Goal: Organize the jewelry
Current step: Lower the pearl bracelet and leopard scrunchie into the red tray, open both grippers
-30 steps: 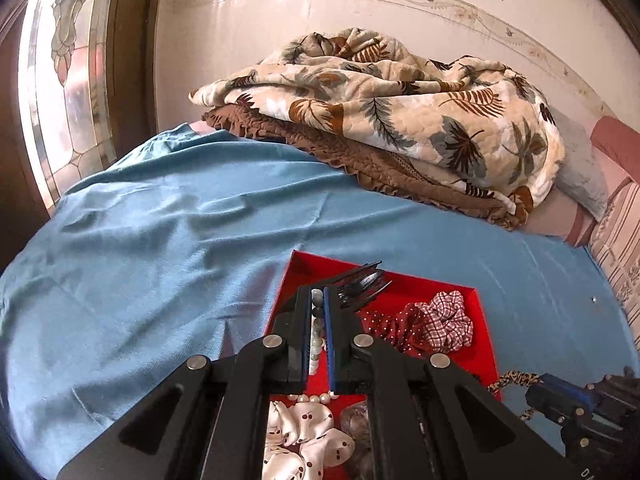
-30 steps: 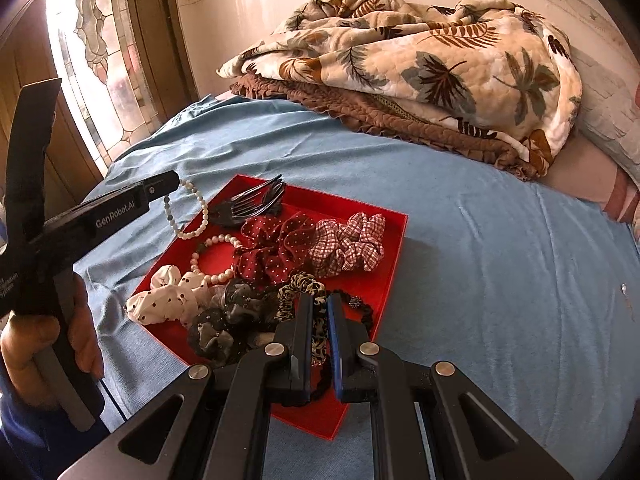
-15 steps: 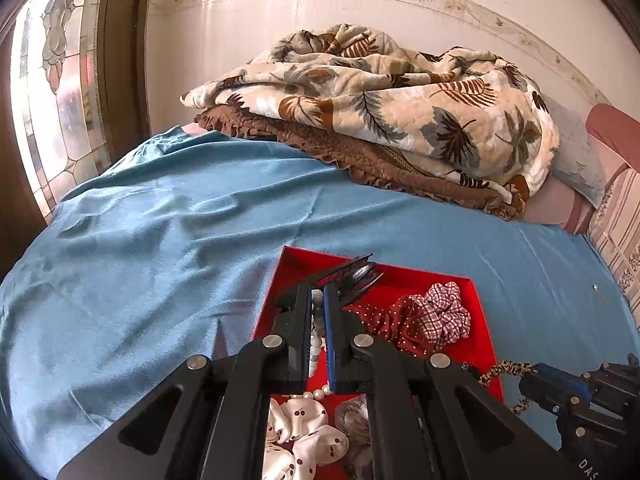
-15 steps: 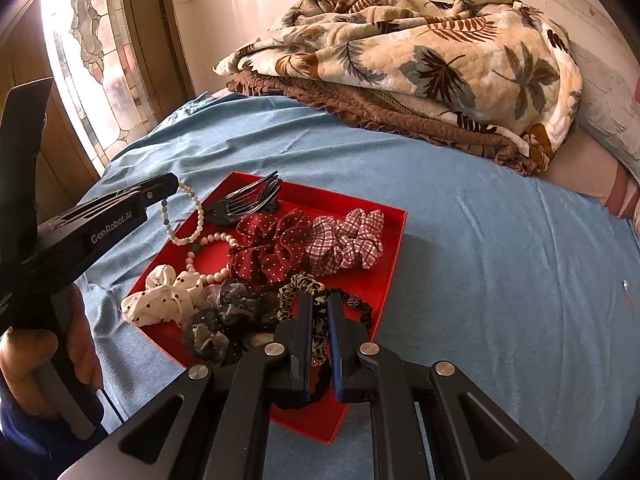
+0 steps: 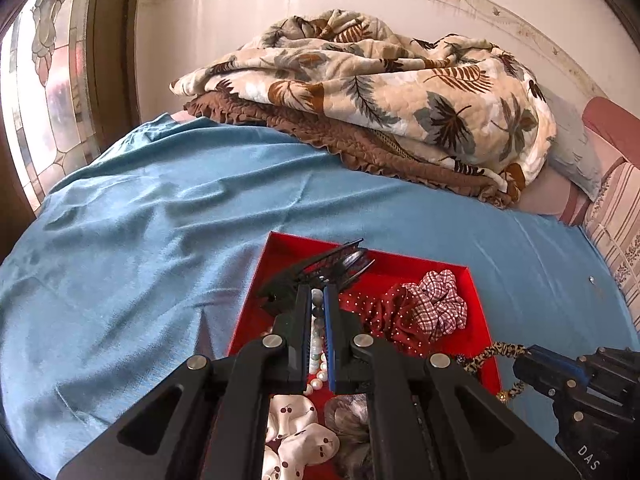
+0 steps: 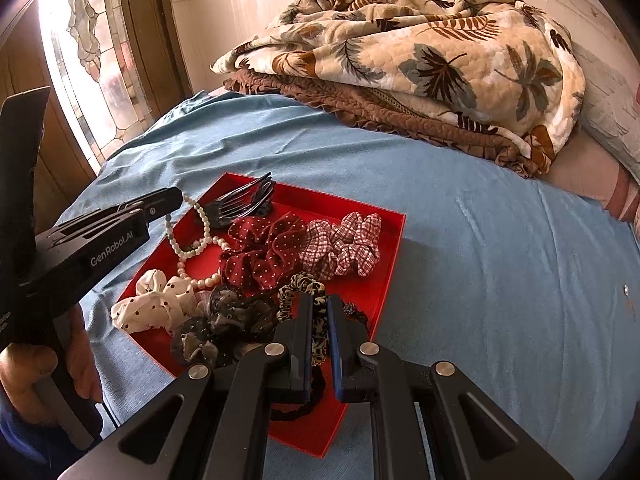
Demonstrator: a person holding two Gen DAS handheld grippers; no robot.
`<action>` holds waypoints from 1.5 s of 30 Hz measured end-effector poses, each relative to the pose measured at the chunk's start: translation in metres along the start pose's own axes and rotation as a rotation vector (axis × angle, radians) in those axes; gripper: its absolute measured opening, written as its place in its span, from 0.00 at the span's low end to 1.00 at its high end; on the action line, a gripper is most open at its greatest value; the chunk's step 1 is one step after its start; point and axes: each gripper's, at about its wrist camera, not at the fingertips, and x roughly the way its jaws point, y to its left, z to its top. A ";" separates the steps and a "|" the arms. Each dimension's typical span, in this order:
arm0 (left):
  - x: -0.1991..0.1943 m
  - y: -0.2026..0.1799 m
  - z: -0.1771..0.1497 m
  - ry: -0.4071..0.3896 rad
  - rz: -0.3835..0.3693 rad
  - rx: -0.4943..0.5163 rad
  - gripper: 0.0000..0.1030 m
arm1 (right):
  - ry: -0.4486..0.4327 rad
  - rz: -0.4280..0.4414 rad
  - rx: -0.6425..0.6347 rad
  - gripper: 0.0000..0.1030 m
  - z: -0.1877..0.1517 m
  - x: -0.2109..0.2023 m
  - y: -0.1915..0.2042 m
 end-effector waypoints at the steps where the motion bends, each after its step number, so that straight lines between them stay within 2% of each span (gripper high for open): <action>1: 0.001 0.000 0.000 0.002 0.000 0.001 0.05 | 0.000 -0.001 0.000 0.08 0.001 0.001 0.000; 17: 0.017 -0.002 -0.001 0.041 -0.006 0.018 0.05 | 0.000 -0.006 -0.007 0.08 0.017 0.018 -0.004; 26: 0.032 0.012 0.001 0.088 -0.030 -0.043 0.05 | -0.026 -0.018 -0.009 0.08 0.050 0.037 0.000; 33: 0.039 0.015 0.001 0.102 -0.028 -0.059 0.05 | 0.035 0.027 0.048 0.08 0.074 0.078 0.001; 38: 0.044 0.014 0.001 0.106 -0.012 -0.059 0.05 | 0.086 0.017 0.061 0.08 0.074 0.108 0.001; 42: 0.041 0.015 0.003 0.091 -0.015 -0.063 0.06 | 0.101 0.008 0.068 0.09 0.072 0.117 -0.002; 43: 0.040 0.015 0.003 0.087 -0.017 -0.065 0.09 | 0.102 0.008 0.069 0.11 0.072 0.117 -0.003; 44: 0.039 0.016 0.004 0.082 -0.017 -0.066 0.18 | 0.101 0.007 0.070 0.13 0.072 0.116 -0.005; 45: 0.038 0.016 0.004 0.075 -0.015 -0.068 0.24 | 0.097 0.006 0.072 0.20 0.073 0.114 -0.006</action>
